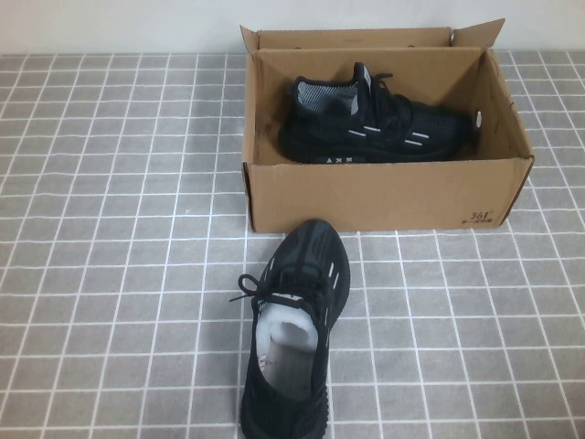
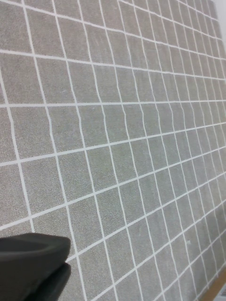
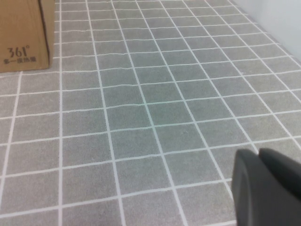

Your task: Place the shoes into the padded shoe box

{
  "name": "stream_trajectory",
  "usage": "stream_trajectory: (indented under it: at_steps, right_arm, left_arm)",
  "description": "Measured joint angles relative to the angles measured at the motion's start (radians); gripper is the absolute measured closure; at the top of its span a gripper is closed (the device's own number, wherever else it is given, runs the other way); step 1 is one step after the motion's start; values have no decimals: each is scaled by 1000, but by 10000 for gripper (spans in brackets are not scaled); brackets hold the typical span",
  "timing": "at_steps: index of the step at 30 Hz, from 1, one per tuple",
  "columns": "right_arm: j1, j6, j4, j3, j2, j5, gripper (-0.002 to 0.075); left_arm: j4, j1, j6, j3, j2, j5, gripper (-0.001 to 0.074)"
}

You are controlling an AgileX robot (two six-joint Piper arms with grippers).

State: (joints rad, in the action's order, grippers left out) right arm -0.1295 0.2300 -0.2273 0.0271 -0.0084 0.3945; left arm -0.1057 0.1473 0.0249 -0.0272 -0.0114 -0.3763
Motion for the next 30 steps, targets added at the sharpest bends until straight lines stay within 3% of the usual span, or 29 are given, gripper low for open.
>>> stream_trajectory:
  at_steps: [7, 13, 24, 30]
  right_arm:
    - [0, 0, 0, 0, 0, 0, 734]
    - [0, 0, 0, 0, 0, 0, 734]
    - [0, 0, 0, 0, 0, 0, 734]
    - [0, 0, 0, 0, 0, 0, 734]
  left_arm:
    - [0, 0, 0, 0, 0, 8, 738]
    - [0, 0, 0, 0, 0, 151, 738]
    - [0, 0, -6, 0, 0, 736, 738]
    - [0, 0, -166, 0, 0, 1041, 738]
